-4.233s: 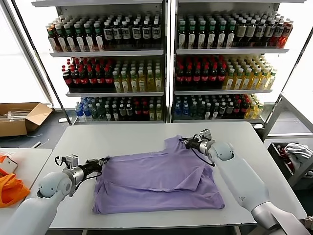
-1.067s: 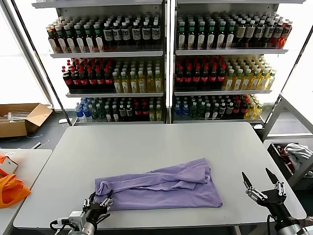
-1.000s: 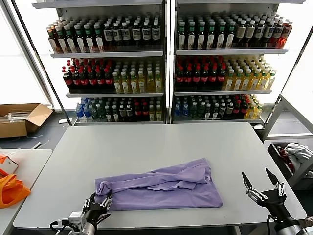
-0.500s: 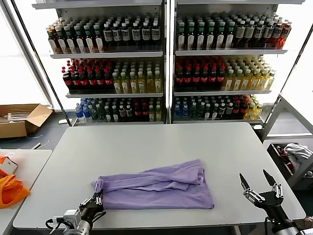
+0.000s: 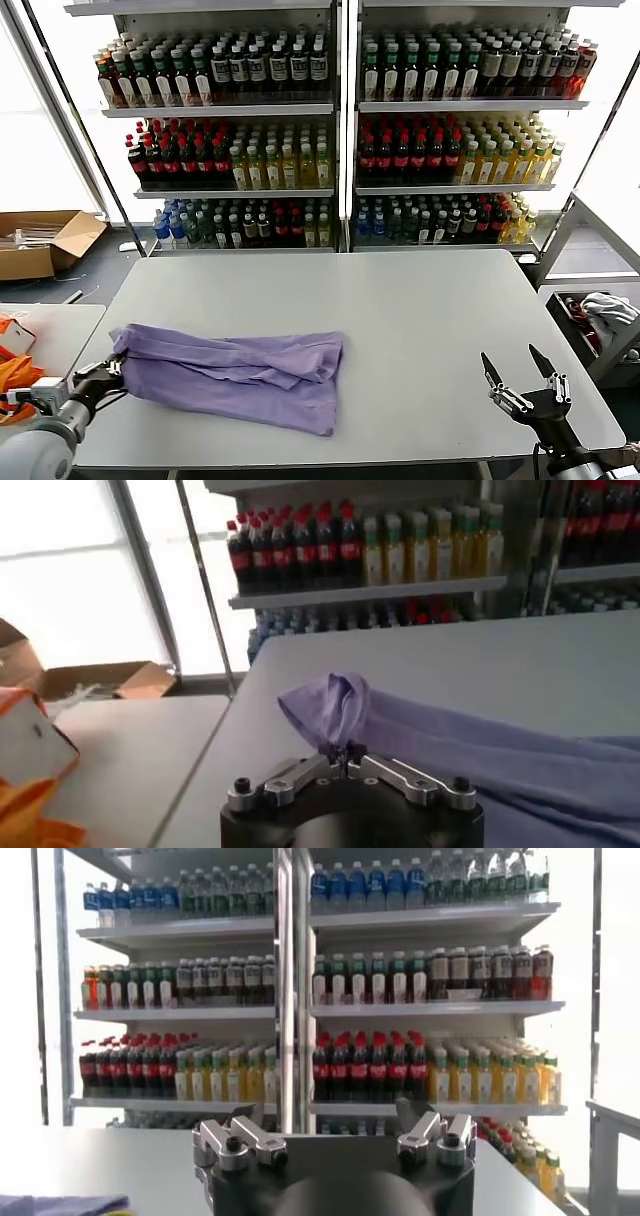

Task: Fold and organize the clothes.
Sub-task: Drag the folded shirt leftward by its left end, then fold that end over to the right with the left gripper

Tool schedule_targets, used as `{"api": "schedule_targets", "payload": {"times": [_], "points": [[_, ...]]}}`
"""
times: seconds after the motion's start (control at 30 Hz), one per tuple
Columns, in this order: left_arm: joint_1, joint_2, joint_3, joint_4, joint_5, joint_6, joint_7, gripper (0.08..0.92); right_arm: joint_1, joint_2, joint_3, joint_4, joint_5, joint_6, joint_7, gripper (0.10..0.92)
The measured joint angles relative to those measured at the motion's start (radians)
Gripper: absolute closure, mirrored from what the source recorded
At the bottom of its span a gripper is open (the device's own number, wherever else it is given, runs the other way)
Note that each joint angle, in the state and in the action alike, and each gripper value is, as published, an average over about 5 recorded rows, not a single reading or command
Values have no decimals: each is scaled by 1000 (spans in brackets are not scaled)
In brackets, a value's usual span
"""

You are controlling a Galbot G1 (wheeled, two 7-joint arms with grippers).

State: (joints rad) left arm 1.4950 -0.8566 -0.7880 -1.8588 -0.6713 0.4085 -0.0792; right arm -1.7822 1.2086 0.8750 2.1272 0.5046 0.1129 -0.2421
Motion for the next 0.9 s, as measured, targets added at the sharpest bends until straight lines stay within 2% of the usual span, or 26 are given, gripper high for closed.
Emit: {"api": "schedule_targets", "payload": {"times": [0.17, 0.37, 0.63, 0.9], "points": [[-1, 85, -79, 41, -22, -9, 51, 907, -6, 3, 1, 2, 0, 2, 1, 203], [3, 122, -98, -30, -38, 2, 73, 907, -11, -3, 5, 11, -3, -2, 0, 203], [-31, 126, -4, -185, -47, 41, 77, 907, -8, 4, -1, 15, -16, -10, -1, 203], [-100, 80, 168, -255, -21, 58, 83, 907, -9, 15, -3, 17, -26, -15, -2, 203]]}}
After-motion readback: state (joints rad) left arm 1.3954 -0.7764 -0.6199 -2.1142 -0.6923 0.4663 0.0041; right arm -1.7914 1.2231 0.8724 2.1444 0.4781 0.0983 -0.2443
